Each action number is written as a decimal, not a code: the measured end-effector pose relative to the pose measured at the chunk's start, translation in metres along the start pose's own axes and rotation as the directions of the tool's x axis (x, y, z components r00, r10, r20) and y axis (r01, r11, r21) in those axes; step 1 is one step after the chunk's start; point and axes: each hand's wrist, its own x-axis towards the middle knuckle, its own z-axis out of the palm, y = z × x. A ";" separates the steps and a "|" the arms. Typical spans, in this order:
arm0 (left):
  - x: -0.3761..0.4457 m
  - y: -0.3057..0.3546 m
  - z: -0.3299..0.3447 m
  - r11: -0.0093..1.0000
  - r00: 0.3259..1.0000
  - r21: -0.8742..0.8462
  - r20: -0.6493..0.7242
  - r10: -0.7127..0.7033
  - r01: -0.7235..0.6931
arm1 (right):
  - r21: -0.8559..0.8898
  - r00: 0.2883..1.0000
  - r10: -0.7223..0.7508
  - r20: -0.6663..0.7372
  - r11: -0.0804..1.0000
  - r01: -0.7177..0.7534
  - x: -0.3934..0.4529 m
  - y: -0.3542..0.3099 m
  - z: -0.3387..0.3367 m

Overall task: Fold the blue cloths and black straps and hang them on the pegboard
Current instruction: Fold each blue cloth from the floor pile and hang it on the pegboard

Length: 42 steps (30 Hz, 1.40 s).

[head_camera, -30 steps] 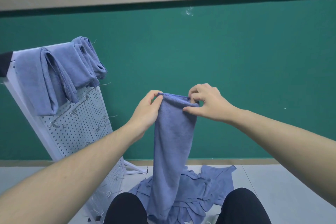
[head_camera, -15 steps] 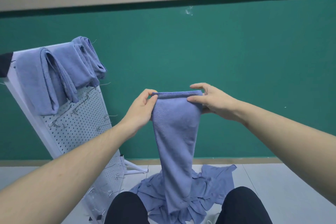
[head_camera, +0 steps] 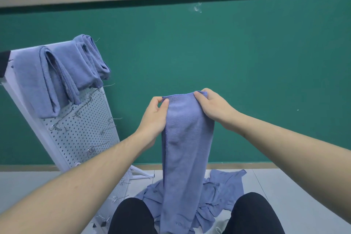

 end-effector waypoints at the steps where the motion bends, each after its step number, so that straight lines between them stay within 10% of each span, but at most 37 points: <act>1: -0.001 0.002 0.001 0.996 0.998 -0.066 0.022 -0.058 0.060 | -0.003 0.999 -0.022 -0.035 1.000 0.022 0.000 -0.001 0.001; 10: -0.010 0.008 0.011 0.934 0.971 -0.318 0.220 -0.097 0.165 | 0.224 0.997 -0.039 -0.066 0.973 0.053 -0.003 0.002 -0.001; 14: -0.008 0.011 0.016 0.912 0.984 -0.384 0.155 -0.092 0.146 | 0.578 0.986 0.064 0.152 0.804 -0.141 -0.007 0.004 -0.003; 19: -0.005 0.014 0.015 0.903 0.988 -0.404 0.099 -0.117 0.147 | 0.402 0.857 0.143 0.494 0.837 -0.371 -0.016 0.020 -0.005; 26: -0.007 0.002 0.006 0.953 0.986 -0.254 0.048 -0.161 0.168 | 0.426 0.938 0.033 0.345 0.885 -0.189 -0.018 0.021 -0.001; 30: -0.017 0.003 0.004 0.798 0.901 -0.421 0.247 -0.355 0.430 | 0.420 0.970 0.048 0.237 0.896 -0.146 -0.017 0.011 0.008; 36: -0.031 -0.013 0.001 0.726 0.852 -0.494 0.462 -0.247 0.479 | 0.475 0.972 0.130 0.197 0.854 -0.210 -0.011 0.006 0.016; 42: -0.031 -0.017 0.013 0.828 0.931 -0.438 0.256 -0.259 0.350 | 0.448 0.972 0.189 0.136 0.864 -0.231 -0.008 0.010 0.012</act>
